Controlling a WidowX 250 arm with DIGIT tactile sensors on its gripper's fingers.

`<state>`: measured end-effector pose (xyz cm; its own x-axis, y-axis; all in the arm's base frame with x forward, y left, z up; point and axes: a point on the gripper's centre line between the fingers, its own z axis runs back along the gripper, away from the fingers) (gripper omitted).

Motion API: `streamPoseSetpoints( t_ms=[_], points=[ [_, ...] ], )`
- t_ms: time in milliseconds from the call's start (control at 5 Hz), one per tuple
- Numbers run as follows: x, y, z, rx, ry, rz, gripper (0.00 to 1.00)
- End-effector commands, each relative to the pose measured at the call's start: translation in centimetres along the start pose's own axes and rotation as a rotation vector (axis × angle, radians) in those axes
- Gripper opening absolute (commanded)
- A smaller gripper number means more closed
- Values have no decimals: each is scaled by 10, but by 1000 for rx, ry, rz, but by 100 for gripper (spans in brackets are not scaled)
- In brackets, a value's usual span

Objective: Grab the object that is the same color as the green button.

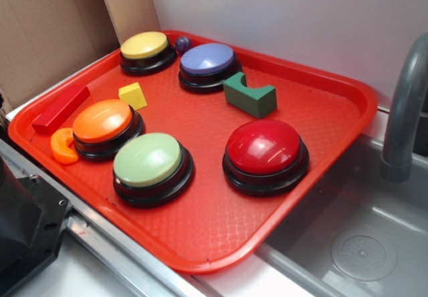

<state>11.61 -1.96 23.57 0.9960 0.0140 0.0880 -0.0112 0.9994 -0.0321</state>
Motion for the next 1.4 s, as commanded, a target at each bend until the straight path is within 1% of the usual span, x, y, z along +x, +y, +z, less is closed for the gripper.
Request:
streamPoseSetpoints(
  t_ms=[0,200,400,600,800,1000,1200],
  points=[
    [0,0,0,0,0,0,100],
    [14,-11,-9,0,-24,90,100],
    [34,-21,-25,7,-28,234,100],
    [61,-26,-46,-30,-83,473,100],
    [91,-16,-69,-21,-105,695,100],
    [110,-12,-84,20,-133,810,100],
    [131,-10,-104,12,-139,878,100]
  ],
)
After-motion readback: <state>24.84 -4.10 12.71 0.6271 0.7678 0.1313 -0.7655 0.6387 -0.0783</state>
